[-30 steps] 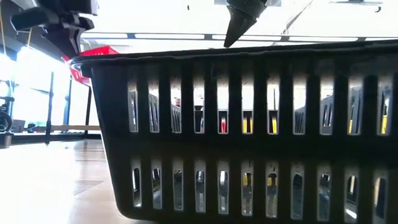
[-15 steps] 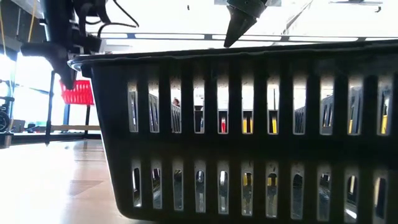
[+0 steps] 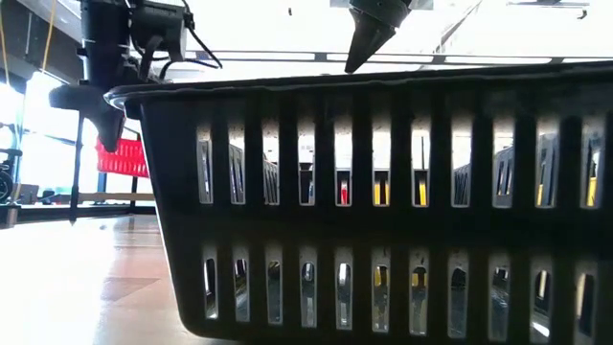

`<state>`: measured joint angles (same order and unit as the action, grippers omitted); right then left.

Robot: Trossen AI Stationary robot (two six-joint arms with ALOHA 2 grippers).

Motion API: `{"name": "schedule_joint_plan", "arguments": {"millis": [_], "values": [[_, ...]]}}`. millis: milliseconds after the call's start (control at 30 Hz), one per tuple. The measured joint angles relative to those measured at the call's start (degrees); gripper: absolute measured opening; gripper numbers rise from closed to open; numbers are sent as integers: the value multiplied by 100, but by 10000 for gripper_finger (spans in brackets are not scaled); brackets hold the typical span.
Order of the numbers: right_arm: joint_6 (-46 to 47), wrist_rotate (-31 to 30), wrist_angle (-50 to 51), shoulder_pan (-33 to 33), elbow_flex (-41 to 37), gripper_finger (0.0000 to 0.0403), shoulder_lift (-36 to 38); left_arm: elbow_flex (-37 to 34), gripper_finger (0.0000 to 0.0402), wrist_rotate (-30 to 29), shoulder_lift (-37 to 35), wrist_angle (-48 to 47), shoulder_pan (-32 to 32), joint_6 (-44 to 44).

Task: Stack baskets on shelf by color
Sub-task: Put the left red bin on the shelf

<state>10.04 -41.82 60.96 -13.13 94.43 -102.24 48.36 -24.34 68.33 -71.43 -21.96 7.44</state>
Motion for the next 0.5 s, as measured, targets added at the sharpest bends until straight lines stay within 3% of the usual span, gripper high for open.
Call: {"name": "schedule_joint_plan", "arguments": {"millis": [500], "values": [[0, 26, 1, 0, 0, 87, 0, 2, 3, -83, 679, 165, -442, 323]]}}
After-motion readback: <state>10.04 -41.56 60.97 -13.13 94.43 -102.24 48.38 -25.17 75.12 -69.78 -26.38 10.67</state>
